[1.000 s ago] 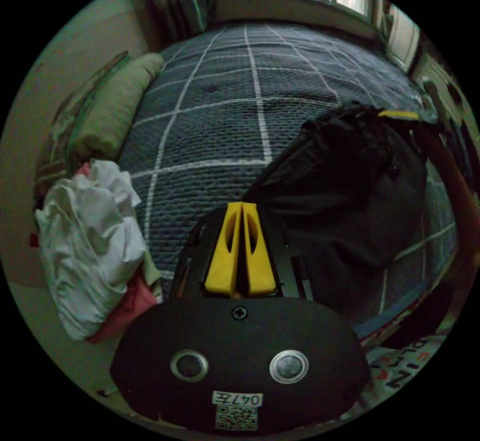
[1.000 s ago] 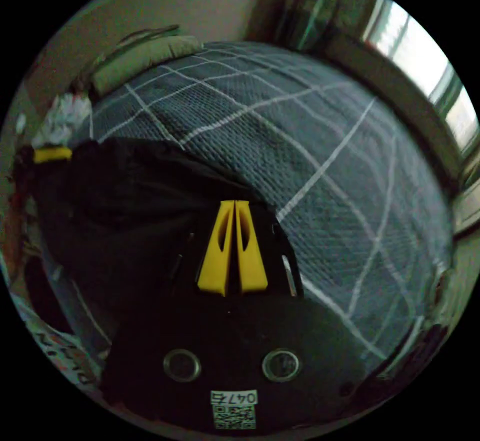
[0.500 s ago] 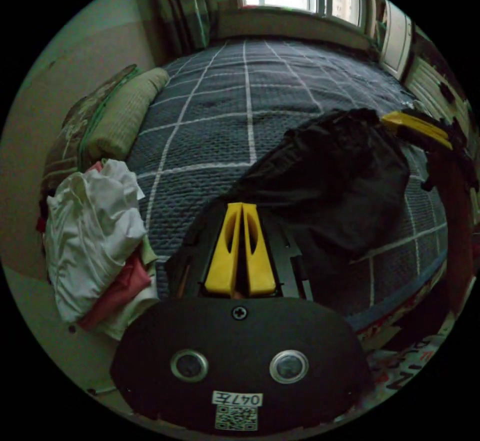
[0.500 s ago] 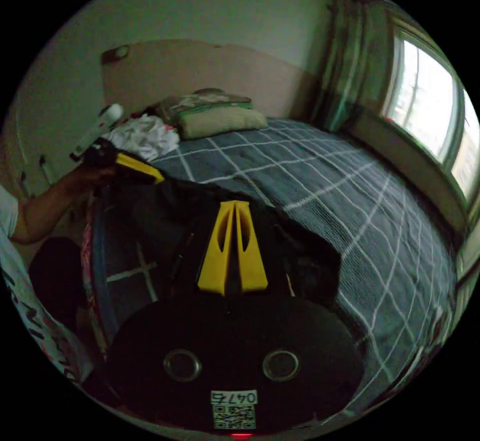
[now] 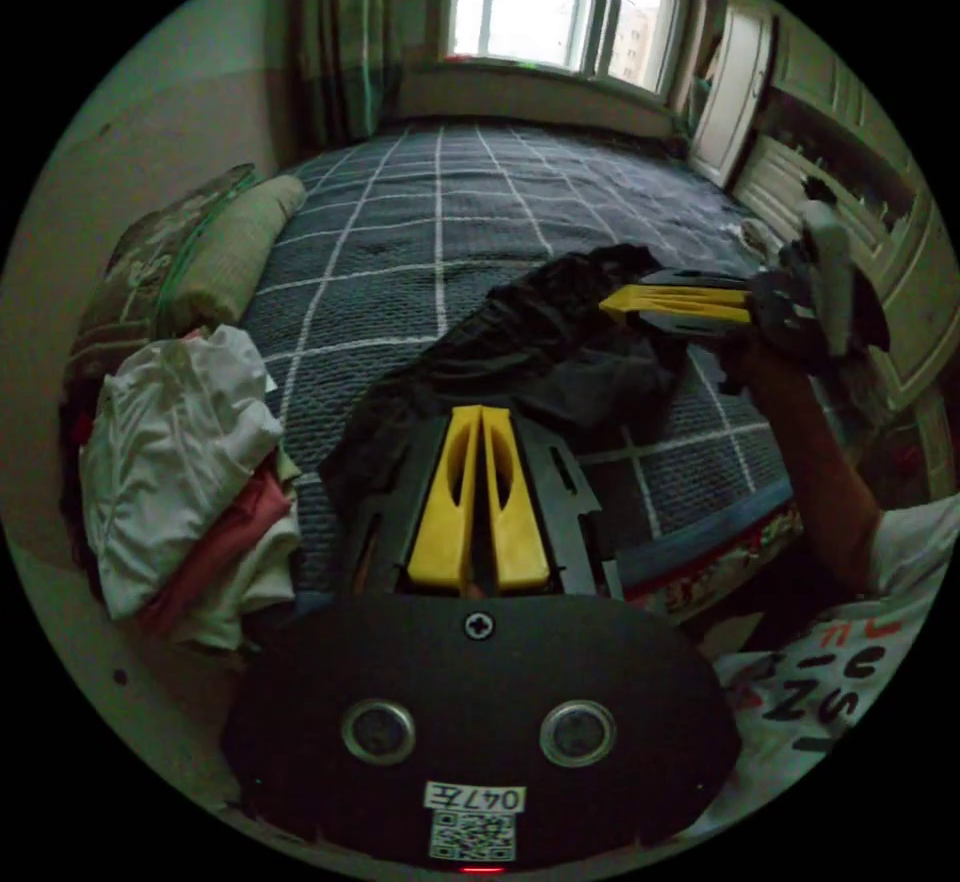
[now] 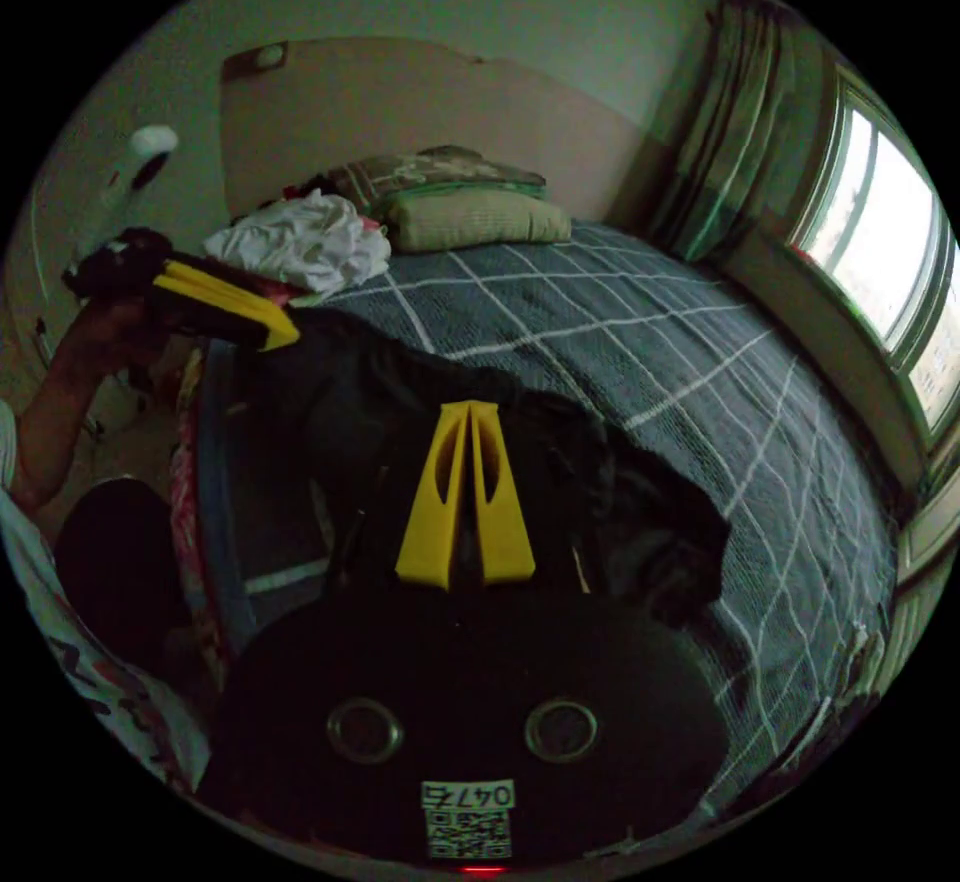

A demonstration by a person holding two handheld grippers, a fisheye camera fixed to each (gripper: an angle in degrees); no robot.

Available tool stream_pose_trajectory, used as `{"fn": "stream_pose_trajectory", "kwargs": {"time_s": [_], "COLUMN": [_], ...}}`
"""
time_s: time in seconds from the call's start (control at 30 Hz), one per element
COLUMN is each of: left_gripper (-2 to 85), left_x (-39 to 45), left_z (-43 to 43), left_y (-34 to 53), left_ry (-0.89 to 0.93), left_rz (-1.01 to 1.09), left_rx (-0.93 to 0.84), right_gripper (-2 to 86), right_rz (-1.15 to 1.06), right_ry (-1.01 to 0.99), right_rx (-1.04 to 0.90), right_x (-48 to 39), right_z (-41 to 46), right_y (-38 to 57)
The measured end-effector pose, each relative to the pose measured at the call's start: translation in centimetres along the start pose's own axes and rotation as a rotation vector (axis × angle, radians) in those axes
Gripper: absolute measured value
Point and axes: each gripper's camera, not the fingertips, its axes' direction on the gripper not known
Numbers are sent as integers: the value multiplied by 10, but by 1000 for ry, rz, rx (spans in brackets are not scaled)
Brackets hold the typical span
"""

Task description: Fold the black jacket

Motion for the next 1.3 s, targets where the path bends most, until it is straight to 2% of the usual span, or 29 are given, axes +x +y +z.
{"fn": "stream_pose_trajectory", "kwargs": {"time_s": [0.07, 0.13, 0.2, 0.27, 0.37, 0.4, 0.47, 0.53, 0.57, 0.77, 0.9, 1.03, 1.13, 1.23, 1.3], "left_gripper": [-9, -9, -9, -9, -9, -9, -9, -9, -9, -9, -9, -9, -9, -9, -9], "left_x": [14, 15, 18, 28, 36, 37, 31, 24, 19, 11, 11, -7, -14, -3, 4], "left_z": [22, 40, 33, 11, 19, 25, 63, 91, 91, 9, -7, 38, 17, -27, -32], "left_y": [-5, -7, -13, -30, -58, -62, -67, -57, -47, -7, 33, 63, 72, 86, 95], "left_ry": [-86, -98, -64, 44, 209, 190, -3, -2, 36, -46, -100, -160, -124, -138, -88], "left_rz": [36, 18, 13, 68, 138, 138, 95, 59, 31, 6, 14, -54, -109, -68, -28], "left_rx": [-77, -178, -130, 16, 38, 30, -49, -115, -69, 40, -5, -160, -76, 85, 104], "right_gripper": [-5, -5, -5, -5, -5, -5, -6, -6, -6, -6, -6, -4, -4, -4, -4], "right_rz": [6, 4, 11, 12, 23, 9, -26, -53, -55, 15, 113, 172, 198, 160, 114], "right_ry": [4, -21, -9, 33, 72, 48, 32, -1, -3, 170, 236, 139, 156, 129, 127], "right_rx": [-47, -161, -154, -138, -10, -2, -43, -159, -151, 0, -177, -397, -293, -110, -86], "right_x": [-20, -43, -54, -63, -81, -90, -105, -120, -122, -80, -21, -2, -15, -51, -79], "right_z": [2, 25, 30, 18, -8, -10, 0, 27, 25, -21, 10, 65, 39, -16, -34], "right_y": [15, 32, 38, 33, 30, 28, 28, 33, 32, 10, 3, 19, 15, 15, 21]}}
